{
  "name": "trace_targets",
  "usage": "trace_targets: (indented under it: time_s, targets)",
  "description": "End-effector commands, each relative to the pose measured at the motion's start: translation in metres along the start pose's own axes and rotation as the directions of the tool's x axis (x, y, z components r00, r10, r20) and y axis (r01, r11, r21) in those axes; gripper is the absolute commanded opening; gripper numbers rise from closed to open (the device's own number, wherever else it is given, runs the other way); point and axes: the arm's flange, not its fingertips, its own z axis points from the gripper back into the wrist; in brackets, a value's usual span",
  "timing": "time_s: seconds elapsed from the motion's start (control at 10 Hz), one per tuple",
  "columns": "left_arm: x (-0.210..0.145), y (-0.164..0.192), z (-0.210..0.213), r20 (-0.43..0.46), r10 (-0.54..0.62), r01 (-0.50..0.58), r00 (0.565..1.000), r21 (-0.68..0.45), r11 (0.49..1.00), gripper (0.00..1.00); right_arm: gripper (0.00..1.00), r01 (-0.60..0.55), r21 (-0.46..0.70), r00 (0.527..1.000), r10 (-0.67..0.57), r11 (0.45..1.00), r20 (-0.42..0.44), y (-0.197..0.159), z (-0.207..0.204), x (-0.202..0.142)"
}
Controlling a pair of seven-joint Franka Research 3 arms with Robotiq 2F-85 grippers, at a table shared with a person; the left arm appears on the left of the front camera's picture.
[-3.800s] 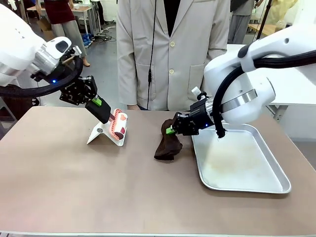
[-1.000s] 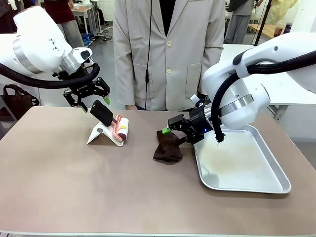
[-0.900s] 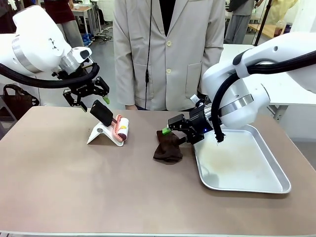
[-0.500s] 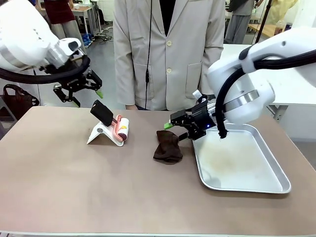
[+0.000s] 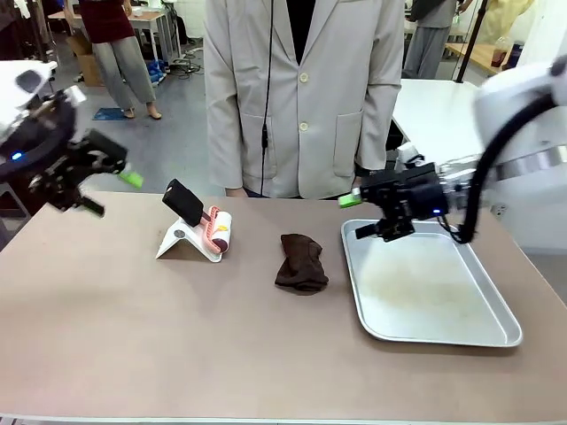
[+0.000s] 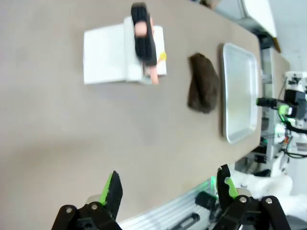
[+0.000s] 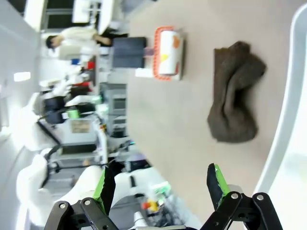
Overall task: Clean the surface of the table.
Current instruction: Return the Lint Roller and towel to their original positions.
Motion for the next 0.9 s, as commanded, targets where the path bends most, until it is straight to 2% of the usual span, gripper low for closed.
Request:
trace_targets:
  time_s: [0.0,0.2,0.3,0.4,0.5,0.7,0.8]
  targets:
    - [-0.022,0.040,0.011,-0.007,0.011,-0.012,1.000,-0.097,0.995,1.00,1.00,0.032,0.106,0.999,-0.028,0.994,-0.045,-0.008,0.038,-0.012]
    - [-0.022,0.085,0.013,-0.034,0.095,-0.100,0.995,-0.193,0.976,1.00,1.00,0.067,0.214,0.993,-0.044,0.975,-0.110,-0.022,0.072,-0.020]
    - [-0.017,0.107,0.014,-0.044,0.113,-0.121,0.993,-0.272,0.955,1.00,1.00,0.077,0.265,0.989,-0.039,0.961,-0.144,-0.034,0.090,-0.022]
    - [-0.013,0.123,0.018,-0.027,0.111,-0.114,0.993,-0.346,0.931,1.00,1.00,0.090,0.286,0.989,-0.051,0.954,-0.141,-0.044,0.106,-0.026]
    - [-0.010,0.140,0.022,-0.056,0.044,-0.064,0.997,-0.428,0.901,1.00,1.00,0.077,0.337,0.992,-0.037,0.938,-0.124,-0.054,0.122,-0.032]
    - [-0.004,0.171,0.028,0.011,0.071,-0.053,0.997,-0.542,0.839,1.00,1.00,0.022,0.392,0.999,-0.006,0.920,-0.041,-0.068,0.145,-0.046]
    - [0.000,0.179,0.029,0.061,0.082,-0.030,0.995,-0.592,0.806,1.00,1.00,0.008,0.377,1.000,-0.005,0.926,-0.010,-0.072,0.143,-0.046]
